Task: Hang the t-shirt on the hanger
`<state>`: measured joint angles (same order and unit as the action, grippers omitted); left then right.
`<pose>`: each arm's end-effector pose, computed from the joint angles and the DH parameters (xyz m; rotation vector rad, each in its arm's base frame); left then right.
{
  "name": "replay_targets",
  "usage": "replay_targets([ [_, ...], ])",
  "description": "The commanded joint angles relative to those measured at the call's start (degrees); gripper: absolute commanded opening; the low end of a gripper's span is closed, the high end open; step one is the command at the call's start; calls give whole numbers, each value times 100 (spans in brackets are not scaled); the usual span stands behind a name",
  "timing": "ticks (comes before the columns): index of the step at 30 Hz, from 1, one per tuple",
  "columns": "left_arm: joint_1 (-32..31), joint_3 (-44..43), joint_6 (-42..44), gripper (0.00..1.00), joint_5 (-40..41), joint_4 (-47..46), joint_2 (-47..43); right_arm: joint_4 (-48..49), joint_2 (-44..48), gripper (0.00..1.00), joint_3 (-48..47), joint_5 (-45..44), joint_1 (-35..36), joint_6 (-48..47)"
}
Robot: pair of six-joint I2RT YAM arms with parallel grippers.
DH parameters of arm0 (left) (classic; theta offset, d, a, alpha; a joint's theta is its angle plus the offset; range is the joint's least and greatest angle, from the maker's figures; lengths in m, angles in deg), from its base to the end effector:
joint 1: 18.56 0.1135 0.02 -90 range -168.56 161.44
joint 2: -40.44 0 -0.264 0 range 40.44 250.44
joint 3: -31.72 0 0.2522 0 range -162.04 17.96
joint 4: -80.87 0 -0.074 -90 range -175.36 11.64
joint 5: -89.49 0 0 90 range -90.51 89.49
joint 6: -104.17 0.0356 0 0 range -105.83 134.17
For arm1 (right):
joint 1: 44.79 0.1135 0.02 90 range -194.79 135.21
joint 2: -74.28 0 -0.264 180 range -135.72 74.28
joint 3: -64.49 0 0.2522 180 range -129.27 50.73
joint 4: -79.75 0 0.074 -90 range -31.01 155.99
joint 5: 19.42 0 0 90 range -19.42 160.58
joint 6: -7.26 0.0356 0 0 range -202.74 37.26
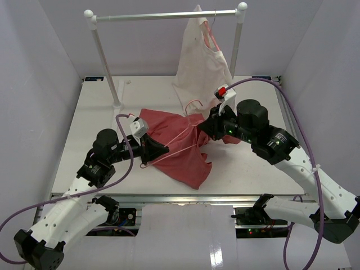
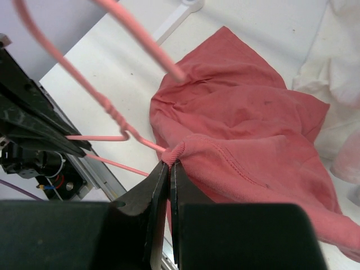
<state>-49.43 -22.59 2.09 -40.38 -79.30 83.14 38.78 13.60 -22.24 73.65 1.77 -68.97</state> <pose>0.1370 -0.1085 0.3288 0.8209 1.6229 -1.1357 0.1521 0.1633 0.4262 -0.5749 1.8152 0.7792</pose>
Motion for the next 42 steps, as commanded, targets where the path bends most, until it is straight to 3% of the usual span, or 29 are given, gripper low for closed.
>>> replay_targets([
  [1, -25, 303, -580, 0, 73, -929, 209, 709, 165, 8, 175, 336, 37, 228],
  [11, -42, 1206, -1304, 0, -24, -2699, -363, 761, 422, 8, 538, 136, 37, 302],
  [22, -83, 2038, -1621, 0, -248, -4258, -49, 912, 329, 11, 505, 336, 30, 346],
  [23, -86, 2086, -1636, 0, -283, -4405, -8, 919, 329, 13, 503, 365, 33, 335],
  [27, -110, 2214, -1548, 0, -288, -4738, 315, 1148, 454, 42, 623, 779, 28, 163],
  [29, -112, 2216, -1521, 0, -341, -4837, 445, 1189, 468, 49, 633, 968, 30, 89],
  [36, -112, 2477, -1650, 0, -495, -5335, 418, 795, 405, 57, 515, 1032, 37, -540],
  [42, -112, 2620, -1641, 0, -523, -5401, 225, 361, 791, 57, 556, 169, 32, -1907],
])
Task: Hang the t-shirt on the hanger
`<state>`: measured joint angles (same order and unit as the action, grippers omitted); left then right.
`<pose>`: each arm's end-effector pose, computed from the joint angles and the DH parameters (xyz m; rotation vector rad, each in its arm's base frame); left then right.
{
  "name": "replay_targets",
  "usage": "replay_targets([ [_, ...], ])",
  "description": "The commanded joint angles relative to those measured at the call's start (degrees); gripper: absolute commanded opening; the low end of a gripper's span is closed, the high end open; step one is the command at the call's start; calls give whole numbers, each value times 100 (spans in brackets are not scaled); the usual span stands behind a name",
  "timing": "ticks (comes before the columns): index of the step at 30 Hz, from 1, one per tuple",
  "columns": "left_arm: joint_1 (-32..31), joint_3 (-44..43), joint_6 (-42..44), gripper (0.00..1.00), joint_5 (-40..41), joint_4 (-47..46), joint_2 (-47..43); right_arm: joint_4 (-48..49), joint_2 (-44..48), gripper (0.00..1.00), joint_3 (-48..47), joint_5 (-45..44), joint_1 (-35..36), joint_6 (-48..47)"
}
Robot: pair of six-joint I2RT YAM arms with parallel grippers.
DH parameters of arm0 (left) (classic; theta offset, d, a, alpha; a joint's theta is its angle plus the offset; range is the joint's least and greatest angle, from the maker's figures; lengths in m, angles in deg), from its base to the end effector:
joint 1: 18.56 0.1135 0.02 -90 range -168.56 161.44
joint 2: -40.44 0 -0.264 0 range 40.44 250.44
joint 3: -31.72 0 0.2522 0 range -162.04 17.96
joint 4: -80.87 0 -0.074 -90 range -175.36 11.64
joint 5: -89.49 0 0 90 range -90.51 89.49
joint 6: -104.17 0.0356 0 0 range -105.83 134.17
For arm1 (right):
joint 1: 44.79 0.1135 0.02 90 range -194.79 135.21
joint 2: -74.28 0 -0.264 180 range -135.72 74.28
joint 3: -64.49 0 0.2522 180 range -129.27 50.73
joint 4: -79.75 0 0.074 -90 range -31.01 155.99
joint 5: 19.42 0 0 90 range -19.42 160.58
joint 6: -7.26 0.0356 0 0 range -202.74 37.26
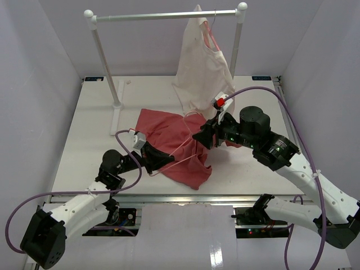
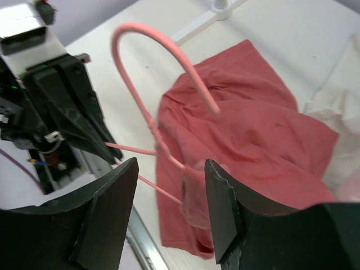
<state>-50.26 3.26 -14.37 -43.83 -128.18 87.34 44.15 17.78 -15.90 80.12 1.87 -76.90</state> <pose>0.1378 -0.1138 0.2449 0.7261 1.4159 -1.3608 0.1410 0.1580 0.4136 -0.7590 1.6814 0.8004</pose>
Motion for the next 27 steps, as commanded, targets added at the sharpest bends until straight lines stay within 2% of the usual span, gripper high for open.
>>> replay_targets([
  [1, -29, 49, -7, 0, -234, -522, -203, -230, 472, 58, -54, -399, 20, -1455],
  [6, -38, 117, -67, 0, -336, -526, -291, -755, 623, 60, -253, 360, 27, -2903],
  [7, -40, 115, -75, 0, -375, -524, -302, -1442, 489, 61, -503, 756, 27, -3309],
  [8, -48, 108, -82, 0, -399, -521, -295, -1693, 401, 63, -703, 989, 27, -3520],
  [13, -117, 141, -52, 0, -403, -487, -352, -2252, 199, 63, -805, 1095, 1, -4453],
  [20, -300, 238, 161, 0, -327, -331, -569, -2766, -321, 63, -1141, 1173, -274, -5000],
  [27, -363, 301, 182, 0, -356, -390, -730, -2782, -774, 61, -1133, 1536, -334, -5132],
])
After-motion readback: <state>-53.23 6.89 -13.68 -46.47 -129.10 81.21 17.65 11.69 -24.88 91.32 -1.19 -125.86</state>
